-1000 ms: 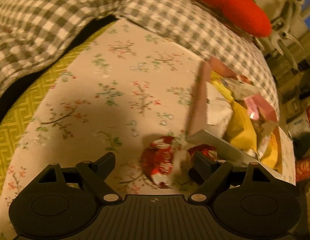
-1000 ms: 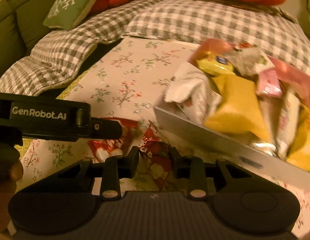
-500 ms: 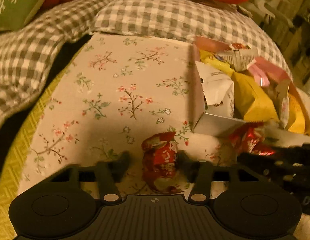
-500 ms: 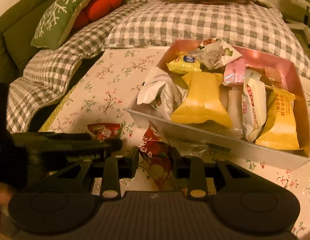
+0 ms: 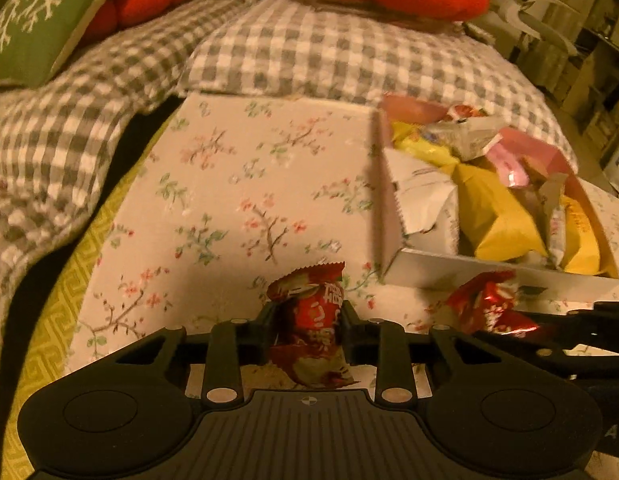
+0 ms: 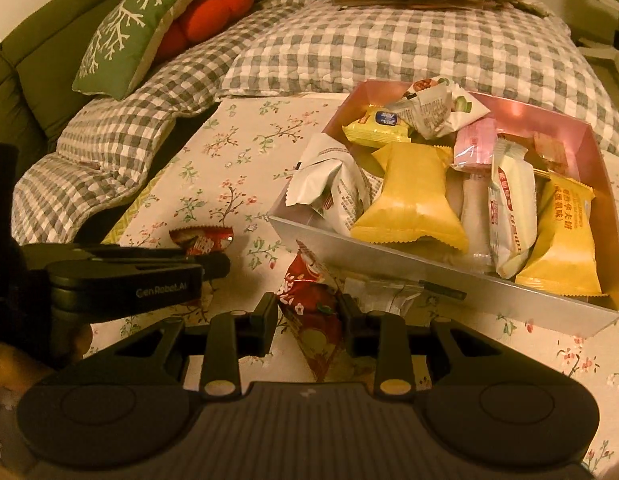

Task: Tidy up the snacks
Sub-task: 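Grasp a red candy with the left tool while the right grasps another red candy, then carry both red candies over the box and open both tools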

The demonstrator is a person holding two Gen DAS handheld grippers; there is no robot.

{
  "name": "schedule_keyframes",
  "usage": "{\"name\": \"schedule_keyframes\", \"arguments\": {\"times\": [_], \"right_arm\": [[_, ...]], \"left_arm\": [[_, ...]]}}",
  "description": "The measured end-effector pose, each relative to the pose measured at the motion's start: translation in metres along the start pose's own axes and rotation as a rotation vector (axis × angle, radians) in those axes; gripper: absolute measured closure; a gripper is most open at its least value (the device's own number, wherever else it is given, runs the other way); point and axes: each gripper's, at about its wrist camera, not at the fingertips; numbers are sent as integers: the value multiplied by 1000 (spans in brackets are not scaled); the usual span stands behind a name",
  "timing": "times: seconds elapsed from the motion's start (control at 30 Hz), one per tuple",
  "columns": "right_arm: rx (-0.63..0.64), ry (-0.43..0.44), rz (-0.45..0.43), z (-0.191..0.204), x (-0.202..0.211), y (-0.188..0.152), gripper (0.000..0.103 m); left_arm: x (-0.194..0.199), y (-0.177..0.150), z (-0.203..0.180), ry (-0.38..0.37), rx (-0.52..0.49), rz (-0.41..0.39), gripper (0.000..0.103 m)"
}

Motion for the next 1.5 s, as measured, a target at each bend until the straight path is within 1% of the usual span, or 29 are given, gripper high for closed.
{"name": "schedule_keyframes", "arguments": {"times": [0.17,0.33,0.47,0.73,0.83,1.0,1.17,1.23,1.3,1.37,1.5], "right_arm": [[-15,19,-14,0,6,0,73],[-24,31,-29,-3,15,2,73],[-38,63,-55,-10,28,4,73],[-105,85,-114,-34,49,12,73],[-136,87,-142,-43,59,16,73],[-197,66,-197,-65,73,26,73],[-268,40,-276,-92,95,39,73],[-285,23,-304,-103,100,44,73],[-306,10,-312,-113,99,47,73],[-299,-23,-303,-118,93,49,73],[-302,-64,-300,-129,80,56,73]], "left_arm": [[11,1,-15,1,-70,-24,74],[23,5,-25,-16,-95,-46,74],[32,10,-35,18,-156,-79,74],[42,22,-52,-2,-191,-118,74],[46,28,-60,-26,-205,-135,74],[49,44,-73,-44,-220,-169,74],[50,72,-89,-77,-219,-207,74],[50,83,-94,-99,-203,-222,74],[46,93,-96,-133,-170,-222,74],[36,99,-100,-169,-142,-207,74],[13,104,-111,-218,-143,-198,74]]}}
Point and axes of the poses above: each gripper's, at about its wrist camera, not at the fingertips, and x roughly against the way its jaws point, z to its left, y to its top, and after that the axes turned 5 degrees about -x, right-handed
